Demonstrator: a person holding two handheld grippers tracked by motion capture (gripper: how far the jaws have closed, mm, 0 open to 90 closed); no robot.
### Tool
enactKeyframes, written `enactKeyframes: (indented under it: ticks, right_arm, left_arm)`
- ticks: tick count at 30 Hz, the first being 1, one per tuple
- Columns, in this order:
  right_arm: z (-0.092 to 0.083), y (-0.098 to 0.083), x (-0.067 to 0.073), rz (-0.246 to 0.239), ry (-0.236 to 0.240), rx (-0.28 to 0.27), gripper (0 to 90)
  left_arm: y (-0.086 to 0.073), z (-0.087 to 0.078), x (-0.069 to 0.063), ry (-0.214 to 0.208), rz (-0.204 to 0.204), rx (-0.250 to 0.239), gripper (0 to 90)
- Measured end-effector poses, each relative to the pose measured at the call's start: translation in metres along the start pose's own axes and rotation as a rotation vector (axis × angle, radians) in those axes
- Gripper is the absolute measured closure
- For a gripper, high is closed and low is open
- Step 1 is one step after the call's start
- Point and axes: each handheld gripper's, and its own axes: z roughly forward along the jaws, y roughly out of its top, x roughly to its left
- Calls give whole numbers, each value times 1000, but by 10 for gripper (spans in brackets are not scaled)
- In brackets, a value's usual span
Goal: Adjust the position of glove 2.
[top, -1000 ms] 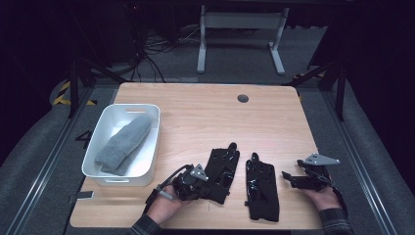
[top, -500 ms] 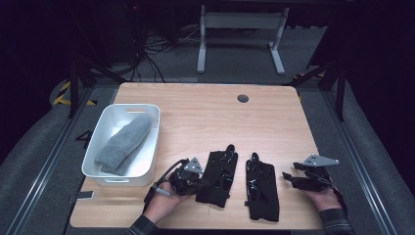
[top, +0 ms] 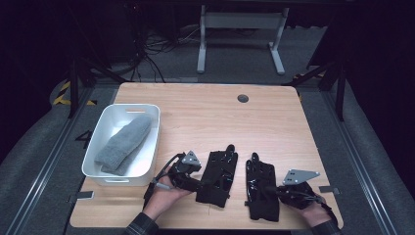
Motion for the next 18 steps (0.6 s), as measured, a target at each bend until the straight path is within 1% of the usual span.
enactKeyframes:
  ticks: [2,5,8,10,18]
  right_arm:
    - [3,3,-1,4,10,-6,898]
    - [9,8,-2,4,15,-7,898]
    - [14,13,-2,-6,17,-7,898]
    - [18,18,-2,-13,17,-5,898]
    - [24,24,1,-18,32,-10,896]
  left_arm:
    - [0,1,0,-6,0,2,305]
    - [0,3,1,-3,2,3,294]
    - [0,4,2,5,1,8,294]
    - [0,5,3,22,-8,7,294]
    - [0,6,6,27,-12,7,297]
